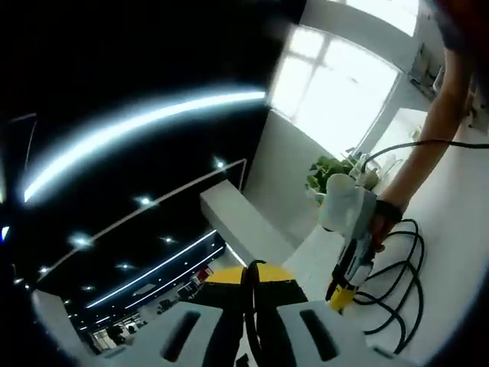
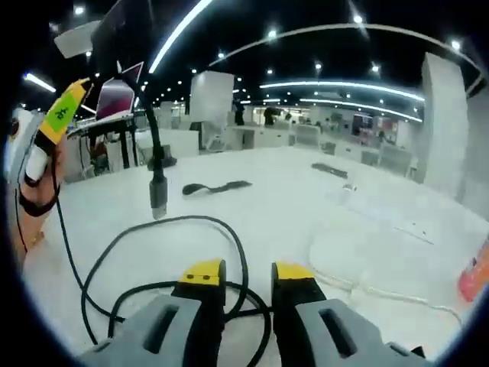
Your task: Coil the Type-C to USB data cable on the desktop and secure it with Velcro straps.
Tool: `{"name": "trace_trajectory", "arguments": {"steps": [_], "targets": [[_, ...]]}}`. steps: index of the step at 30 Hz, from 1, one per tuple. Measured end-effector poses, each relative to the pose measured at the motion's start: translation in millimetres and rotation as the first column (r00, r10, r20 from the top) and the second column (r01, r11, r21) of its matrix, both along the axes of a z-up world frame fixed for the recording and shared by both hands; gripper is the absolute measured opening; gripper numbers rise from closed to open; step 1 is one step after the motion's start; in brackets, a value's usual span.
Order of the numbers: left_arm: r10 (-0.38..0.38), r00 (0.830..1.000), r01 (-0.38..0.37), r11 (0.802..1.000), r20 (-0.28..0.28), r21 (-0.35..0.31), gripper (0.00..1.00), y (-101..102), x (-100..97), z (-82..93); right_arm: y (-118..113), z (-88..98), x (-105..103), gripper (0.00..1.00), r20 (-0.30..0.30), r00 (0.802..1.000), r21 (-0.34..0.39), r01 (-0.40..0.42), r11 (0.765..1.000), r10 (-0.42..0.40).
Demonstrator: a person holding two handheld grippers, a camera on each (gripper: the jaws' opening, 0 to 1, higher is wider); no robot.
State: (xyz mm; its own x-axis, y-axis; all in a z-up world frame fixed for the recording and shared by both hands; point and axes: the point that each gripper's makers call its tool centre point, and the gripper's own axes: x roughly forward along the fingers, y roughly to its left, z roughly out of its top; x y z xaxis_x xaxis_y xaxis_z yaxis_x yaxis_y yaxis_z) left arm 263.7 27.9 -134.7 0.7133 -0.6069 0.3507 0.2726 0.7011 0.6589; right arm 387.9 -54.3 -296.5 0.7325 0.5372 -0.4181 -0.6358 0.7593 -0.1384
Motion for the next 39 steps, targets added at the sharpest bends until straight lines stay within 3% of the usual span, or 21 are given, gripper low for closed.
{"name": "trace_trajectory", "arguments": {"steps": [2,4,7,8,12,15,17,19,21,29,39], "targets": [[-0.002,1.0,0.002,1.0,0.004,0.002,0.04,-0.9,-1.5,0.7,1.5,-2.6,1.9,0.2,-0.018,1.0,0.026,0.016,1.0,-0.016],[-0.005,1.0,0.005,1.0,0.005,0.0,0.04,-1.5,-2.3,1.3,4.1,-3.0,0.6,0.07,-0.04,0.999,0.03,0.012,0.999,-0.01],[-0.007,1.0,0.007,1.0,-0.004,-0.001,0.04,-2.0,-1.6,0.1,5.6,-0.4,-2.7,0.03,-0.018,1.0,-0.044,-0.026,0.999,0.025],[-0.006,1.0,0.006,1.0,-0.007,0.002,0.04,-2.2,-1.0,-0.8,5.7,1.9,-5.5,0.03,-0.011,1.0,-0.038,-0.022,0.999,0.021],[-0.013,1.0,0.013,1.0,-0.012,0.006,0.04,-4.5,-0.8,-2.2,0.2,30.3,-17.5,0.02,0.121,0.993,0.009,-0.011,1.0,0.01],[-0.026,1.0,0.027,1.0,-0.016,0.016,0.04,-9.5,-1.9,-4.4,-8.3,62.6,-30.9,0.01,0.301,0.953,-0.053,-0.007,0.999,0.023],[-0.037,0.999,0.037,0.999,-0.016,0.021,0.04,-13.3,-3.8,-5.4,-10.3,88.1,-47.0,0.01,0.442,0.895,-0.119,-0.007,0.993,0.059],[-0.051,0.999,0.051,0.998,-0.013,0.031,0.04,-18.3,-6.4,-7.2,-9.1,105.4,-62.9,0.01,0.519,0.852,-0.116,-0.017,0.993,0.075],[-0.051,0.999,0.052,0.997,-0.011,0.056,0.04,-22.0,-5.9,-10.8,-6.8,116.6,-75.1,0.01,0.557,0.827,-0.086,-0.035,0.996,0.077],[0.02,1.0,-0.018,0.991,-0.009,0.136,0.05,-15.6,8.9,-23.1,2.7,125.7,-98.7,0.01,0.605,0.785,-0.109,-0.083,0.991,0.133],[0.11,0.992,-0.122,0.959,0.061,0.255,0.05,-12.6,17.3,-33.4,15.2,126.4,-112.1,0.01,0.623,0.76,-0.148,-0.12,0.982,0.187]]}}
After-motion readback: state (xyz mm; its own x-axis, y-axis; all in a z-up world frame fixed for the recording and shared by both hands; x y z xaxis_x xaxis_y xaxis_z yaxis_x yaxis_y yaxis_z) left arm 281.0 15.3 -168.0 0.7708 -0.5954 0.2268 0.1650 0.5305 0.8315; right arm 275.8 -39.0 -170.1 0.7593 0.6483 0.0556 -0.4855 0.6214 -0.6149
